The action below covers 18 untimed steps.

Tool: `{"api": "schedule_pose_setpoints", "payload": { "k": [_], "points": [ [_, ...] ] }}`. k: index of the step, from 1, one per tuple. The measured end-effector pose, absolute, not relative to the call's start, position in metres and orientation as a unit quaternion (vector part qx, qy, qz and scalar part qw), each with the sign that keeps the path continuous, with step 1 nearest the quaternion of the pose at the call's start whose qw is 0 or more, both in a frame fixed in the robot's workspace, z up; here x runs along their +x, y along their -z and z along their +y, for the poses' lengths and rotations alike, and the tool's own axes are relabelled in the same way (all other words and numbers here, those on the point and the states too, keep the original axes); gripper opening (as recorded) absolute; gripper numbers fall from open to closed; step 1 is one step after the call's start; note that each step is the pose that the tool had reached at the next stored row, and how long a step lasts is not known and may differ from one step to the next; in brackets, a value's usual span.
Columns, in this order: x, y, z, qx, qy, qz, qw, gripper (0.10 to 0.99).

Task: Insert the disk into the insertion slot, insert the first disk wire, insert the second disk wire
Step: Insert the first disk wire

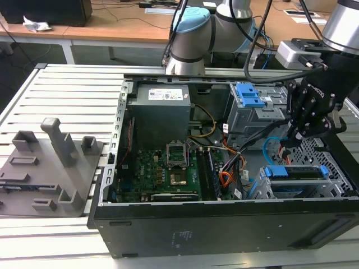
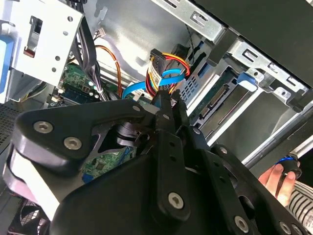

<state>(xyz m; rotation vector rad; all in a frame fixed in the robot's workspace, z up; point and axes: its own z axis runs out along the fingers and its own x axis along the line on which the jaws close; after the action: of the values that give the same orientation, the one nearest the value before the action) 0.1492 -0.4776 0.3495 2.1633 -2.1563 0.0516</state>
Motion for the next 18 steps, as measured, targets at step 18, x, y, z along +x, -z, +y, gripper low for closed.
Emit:
{"api": "schedule_pose_setpoints", "payload": {
  "k": [18],
  "points": [
    [0.159,-0.349,-0.492,0.707,-0.017,-0.705,0.044,0.176]
  ]
}}
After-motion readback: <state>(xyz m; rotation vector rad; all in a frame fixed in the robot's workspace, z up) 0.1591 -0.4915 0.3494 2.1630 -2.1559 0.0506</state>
